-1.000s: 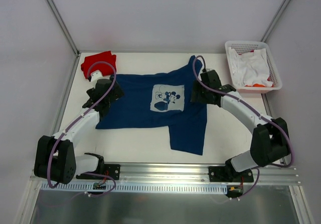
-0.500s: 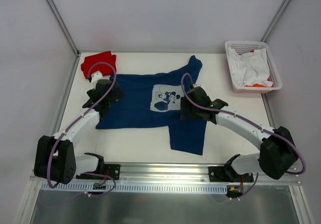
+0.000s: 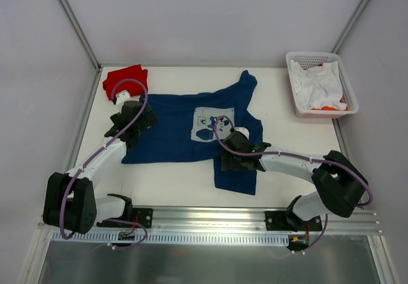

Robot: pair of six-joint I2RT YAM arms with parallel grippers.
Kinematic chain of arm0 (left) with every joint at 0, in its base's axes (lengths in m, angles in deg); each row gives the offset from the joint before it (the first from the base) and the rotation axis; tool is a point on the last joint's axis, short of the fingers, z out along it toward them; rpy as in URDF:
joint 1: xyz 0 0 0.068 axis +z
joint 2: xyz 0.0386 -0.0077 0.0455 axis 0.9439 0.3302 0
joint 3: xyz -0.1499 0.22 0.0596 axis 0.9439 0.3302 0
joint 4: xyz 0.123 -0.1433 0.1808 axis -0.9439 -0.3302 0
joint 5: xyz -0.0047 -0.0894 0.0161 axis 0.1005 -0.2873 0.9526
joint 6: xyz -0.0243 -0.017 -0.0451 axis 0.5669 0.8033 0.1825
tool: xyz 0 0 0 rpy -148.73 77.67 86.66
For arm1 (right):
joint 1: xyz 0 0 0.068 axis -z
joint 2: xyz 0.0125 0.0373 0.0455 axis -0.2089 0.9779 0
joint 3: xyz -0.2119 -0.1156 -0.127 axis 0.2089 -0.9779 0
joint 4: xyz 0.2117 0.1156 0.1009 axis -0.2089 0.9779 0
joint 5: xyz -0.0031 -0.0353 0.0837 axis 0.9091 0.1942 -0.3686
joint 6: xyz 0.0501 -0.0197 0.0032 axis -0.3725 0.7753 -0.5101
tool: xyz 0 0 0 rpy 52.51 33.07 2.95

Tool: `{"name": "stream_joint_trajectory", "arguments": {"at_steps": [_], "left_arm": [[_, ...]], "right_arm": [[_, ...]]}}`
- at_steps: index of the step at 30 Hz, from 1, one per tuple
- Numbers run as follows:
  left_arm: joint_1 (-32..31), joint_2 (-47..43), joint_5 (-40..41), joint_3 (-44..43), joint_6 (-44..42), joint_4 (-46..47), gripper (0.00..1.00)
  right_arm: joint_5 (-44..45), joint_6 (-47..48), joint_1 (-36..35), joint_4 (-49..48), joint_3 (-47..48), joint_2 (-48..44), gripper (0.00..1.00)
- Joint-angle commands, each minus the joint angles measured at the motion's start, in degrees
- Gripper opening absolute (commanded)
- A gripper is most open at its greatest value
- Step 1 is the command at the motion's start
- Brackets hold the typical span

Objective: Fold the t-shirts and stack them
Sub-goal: Flatten out the tshirt

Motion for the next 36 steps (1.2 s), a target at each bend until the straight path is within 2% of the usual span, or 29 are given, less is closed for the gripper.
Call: {"name": "stream_joint_trajectory", "arguments": {"at_steps": [1, 5, 11, 15, 19, 27, 32, 36], "left_arm": [[-0.39, -2.03, -0.01, -1.39, 0.11, -0.52, 0.99], [-0.39, -2.38, -0.19, -1.39, 0.02, -0.79, 0.99], [-0.39, -3.17, 0.43, -1.3, -0.42, -0.79, 0.99], [-0.3, -2.91, 0.25, -1.39, -0.33, -0.79, 0.99], [-0.3, -2.65, 0.25, -1.39, -0.24, -0.79, 0.99], [-0.39, -3.09, 0.25, -1.3, -0.24, -0.7, 0.99], [-0.3, -3.44, 0.25, -1.13, -0.33, -0.7, 0.99], [-0.3, -3.53, 0.17, -1.04, -0.33, -0.79, 0.99]], "right_arm": [[0.2, -4.51, -2.15, -4.38, -2.58, 4.81, 0.72], [0.2, -7.14, -4.18, -5.18, -4.24, 8.86, 0.7], [3.44, -14.69, -8.92, -1.59, -9.25, 6.06, 0.7], [8.01, -21.1, -11.65, 5.0, -11.19, -0.77, 0.7], [13.46, -28.41, -14.02, 16.75, -11.63, -8.76, 0.7], [21.37, -39.4, -15.78, 33.12, -11.81, -22.85, 0.7], [24.28, -42.48, -15.78, 37.88, -12.07, -27.16, 0.7], [24.9, -40.04, -15.78, 36.58, -11.19, -26.56, 0.7]]}}
